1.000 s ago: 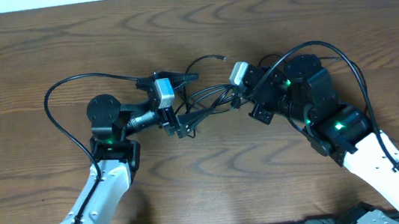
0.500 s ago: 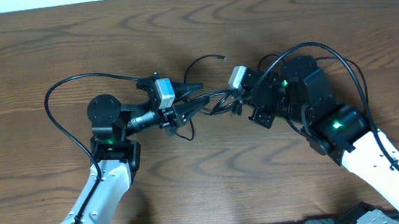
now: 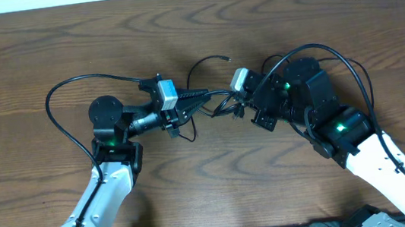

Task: Untangle cables

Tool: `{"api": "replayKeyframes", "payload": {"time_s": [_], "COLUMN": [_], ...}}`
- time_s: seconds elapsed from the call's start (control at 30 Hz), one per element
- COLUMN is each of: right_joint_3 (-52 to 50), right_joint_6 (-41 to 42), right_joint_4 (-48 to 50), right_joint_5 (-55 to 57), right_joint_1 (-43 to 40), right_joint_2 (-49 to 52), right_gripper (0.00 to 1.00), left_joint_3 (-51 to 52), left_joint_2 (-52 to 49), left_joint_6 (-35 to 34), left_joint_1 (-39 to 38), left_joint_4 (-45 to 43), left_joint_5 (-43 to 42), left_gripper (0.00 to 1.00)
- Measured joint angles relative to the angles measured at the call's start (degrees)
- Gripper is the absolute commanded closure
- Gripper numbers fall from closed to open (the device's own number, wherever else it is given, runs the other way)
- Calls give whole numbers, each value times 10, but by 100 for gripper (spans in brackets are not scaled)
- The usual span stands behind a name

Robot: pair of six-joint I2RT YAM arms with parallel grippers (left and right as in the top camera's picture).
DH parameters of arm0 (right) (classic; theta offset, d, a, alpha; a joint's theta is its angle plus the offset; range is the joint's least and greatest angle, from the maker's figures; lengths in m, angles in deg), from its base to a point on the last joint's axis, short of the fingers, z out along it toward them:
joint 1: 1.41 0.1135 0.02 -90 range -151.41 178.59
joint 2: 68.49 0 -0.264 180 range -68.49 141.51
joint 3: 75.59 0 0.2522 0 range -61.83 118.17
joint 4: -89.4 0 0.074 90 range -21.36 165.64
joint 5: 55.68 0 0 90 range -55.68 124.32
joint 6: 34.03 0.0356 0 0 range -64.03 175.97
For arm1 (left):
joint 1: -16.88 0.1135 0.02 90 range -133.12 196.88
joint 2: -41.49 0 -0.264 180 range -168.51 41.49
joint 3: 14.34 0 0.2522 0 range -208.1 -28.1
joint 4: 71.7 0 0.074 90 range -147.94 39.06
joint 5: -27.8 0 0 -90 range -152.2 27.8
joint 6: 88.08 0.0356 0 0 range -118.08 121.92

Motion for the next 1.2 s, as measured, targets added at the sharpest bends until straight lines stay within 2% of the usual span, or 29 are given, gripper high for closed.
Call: {"api": "replayKeyframes", "payload": {"time_s": [0.1, 0.13, 0.2, 0.23, 0.43, 0.6, 0.83, 1.03, 1.2], "right_joint_3": [0, 0, 0, 0, 0, 0, 0, 0, 0], "right_joint_6": [5, 7, 7, 7, 13, 26, 69, 203, 343], "right_joint_4": [-4, -5, -8, -9, -27, -56, -77, -66, -42], "right_joint_5": [0, -1, -2, -2, 15, 45, 98, 160, 147], "right_joint_1": [4, 6, 8, 8, 8, 8, 8, -2, -16], "right_joint_2": [0, 0, 0, 0, 0, 0, 0, 0, 0], "right_gripper": [54, 34, 17, 14, 7, 1, 1, 1, 1], "left_joint_3": [0, 0, 0, 0, 0, 0, 0, 0, 0], "left_joint_2": [0, 0, 0, 0, 0, 0, 0, 0, 0], "left_joint_6": [0, 0, 0, 0, 0, 0, 0, 0, 0], "left_joint_1": [0, 0, 0, 0, 0, 0, 0, 0, 0], "left_joint_4": [0, 0, 0, 0, 2, 17, 40, 43, 56], "left_joint_5": [2, 2, 2, 2, 18, 67, 123, 136, 139], "left_gripper": [92, 93, 93, 93, 93, 93, 93, 93, 93]}}
